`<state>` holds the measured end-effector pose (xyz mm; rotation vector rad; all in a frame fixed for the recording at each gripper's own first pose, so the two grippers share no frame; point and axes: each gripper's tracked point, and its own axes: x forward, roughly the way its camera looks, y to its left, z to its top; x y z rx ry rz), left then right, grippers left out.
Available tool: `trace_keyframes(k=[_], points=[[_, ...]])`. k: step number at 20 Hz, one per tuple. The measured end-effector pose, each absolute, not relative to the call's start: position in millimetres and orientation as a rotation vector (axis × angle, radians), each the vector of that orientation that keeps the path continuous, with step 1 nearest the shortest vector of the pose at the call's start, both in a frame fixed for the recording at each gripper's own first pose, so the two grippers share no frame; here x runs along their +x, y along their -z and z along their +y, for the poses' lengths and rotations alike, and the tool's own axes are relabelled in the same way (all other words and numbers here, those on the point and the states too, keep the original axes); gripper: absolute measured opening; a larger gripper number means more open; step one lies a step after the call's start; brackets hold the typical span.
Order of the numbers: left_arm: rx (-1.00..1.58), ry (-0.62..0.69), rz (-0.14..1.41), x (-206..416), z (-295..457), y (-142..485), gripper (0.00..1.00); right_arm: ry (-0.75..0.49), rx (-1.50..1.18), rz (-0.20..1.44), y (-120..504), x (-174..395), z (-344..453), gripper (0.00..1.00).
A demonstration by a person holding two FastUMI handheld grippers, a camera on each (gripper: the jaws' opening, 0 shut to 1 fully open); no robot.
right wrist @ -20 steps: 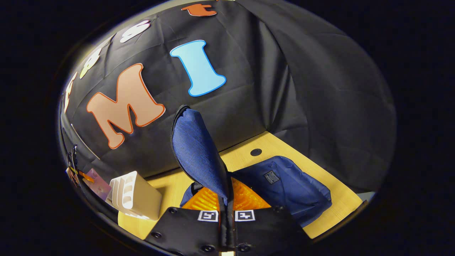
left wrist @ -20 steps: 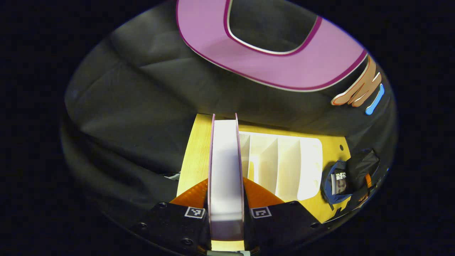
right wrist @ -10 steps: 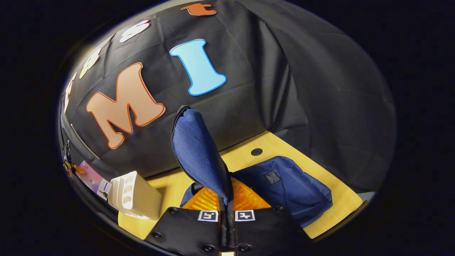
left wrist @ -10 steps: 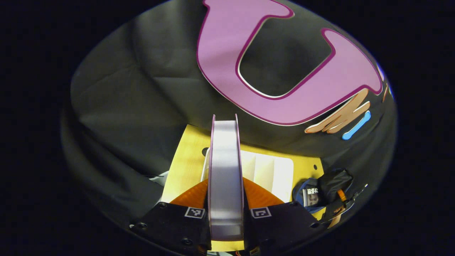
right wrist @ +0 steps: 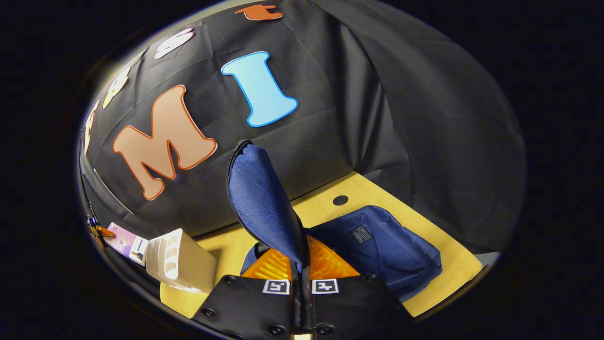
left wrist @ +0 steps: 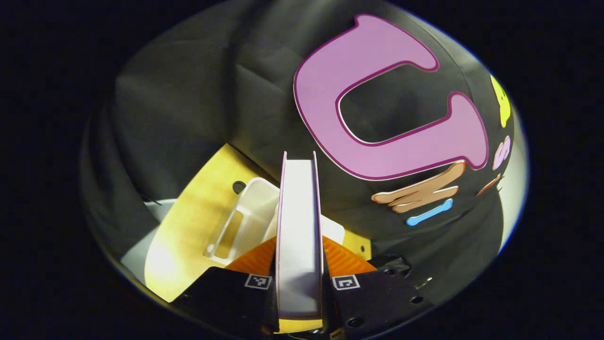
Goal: Open the schoolbag, grab two books from the bookshelf and put them into the schoolbag.
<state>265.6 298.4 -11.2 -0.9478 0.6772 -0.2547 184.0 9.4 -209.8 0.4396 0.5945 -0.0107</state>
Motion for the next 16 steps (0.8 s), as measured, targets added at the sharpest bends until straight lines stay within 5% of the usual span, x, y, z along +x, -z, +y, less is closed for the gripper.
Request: trace_keyframes(k=[16], points=[[-1.213,0.533,0.623,254.7,142.3,4.7,0.32,-0.019,0.423,0.606,210.3,183.5,23.6,0.03]])
